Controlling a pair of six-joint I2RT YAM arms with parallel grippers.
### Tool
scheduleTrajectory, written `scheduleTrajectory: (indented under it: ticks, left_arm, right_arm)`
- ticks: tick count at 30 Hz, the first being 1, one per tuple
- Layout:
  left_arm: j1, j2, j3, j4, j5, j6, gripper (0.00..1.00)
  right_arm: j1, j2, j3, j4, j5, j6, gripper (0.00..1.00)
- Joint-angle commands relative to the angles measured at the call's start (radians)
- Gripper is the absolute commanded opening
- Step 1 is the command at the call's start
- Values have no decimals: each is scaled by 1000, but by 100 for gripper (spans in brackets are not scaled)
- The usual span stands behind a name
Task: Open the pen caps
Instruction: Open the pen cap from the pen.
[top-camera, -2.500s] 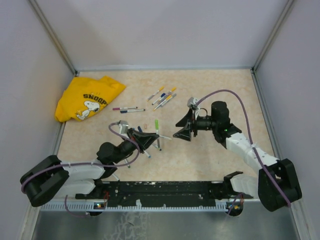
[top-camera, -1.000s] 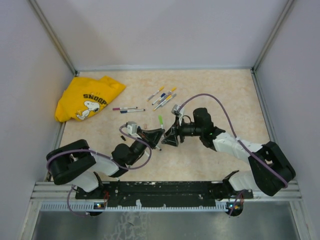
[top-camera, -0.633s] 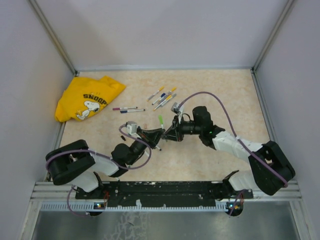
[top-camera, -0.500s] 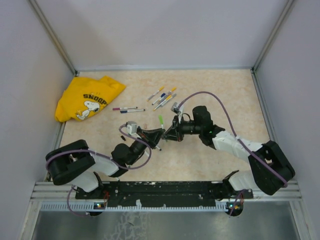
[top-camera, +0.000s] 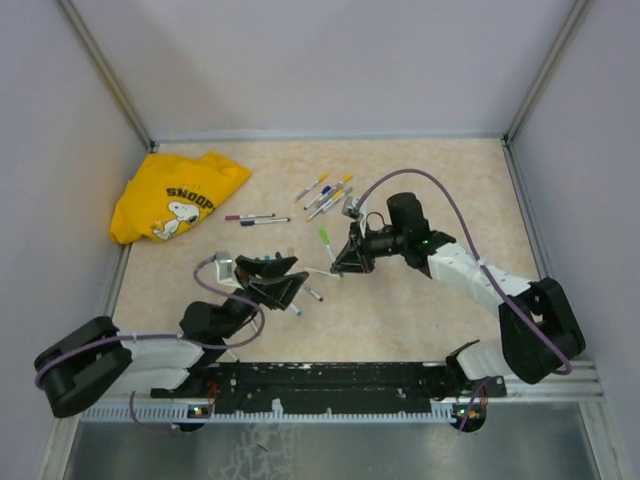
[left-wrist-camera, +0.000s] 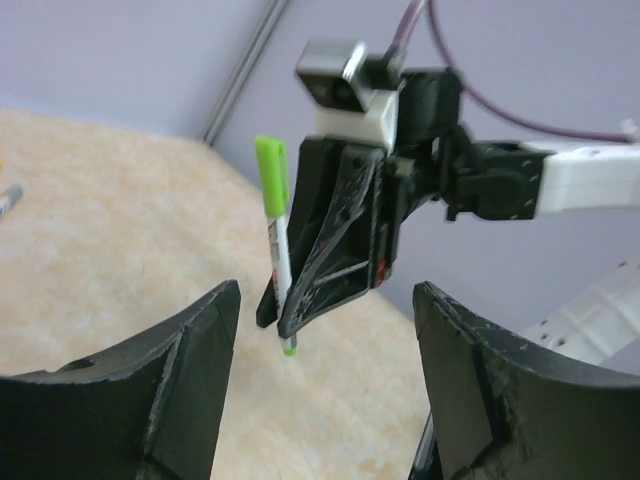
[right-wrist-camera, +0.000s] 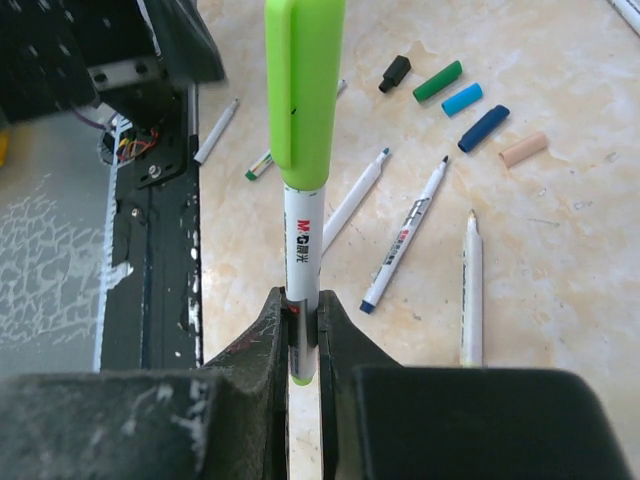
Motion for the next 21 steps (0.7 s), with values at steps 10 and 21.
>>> scheduleTrajectory:
  ticks: [10, 21]
  left_arm:
    - [256, -361, 83, -394, 468, -14, 99]
    - [418, -119, 70, 66, 723, -296, 99]
  right_arm:
    - [-63, -20, 113, -273, -152, -275, 0]
    - [-63, 3, 127, -316, -195, -309, 0]
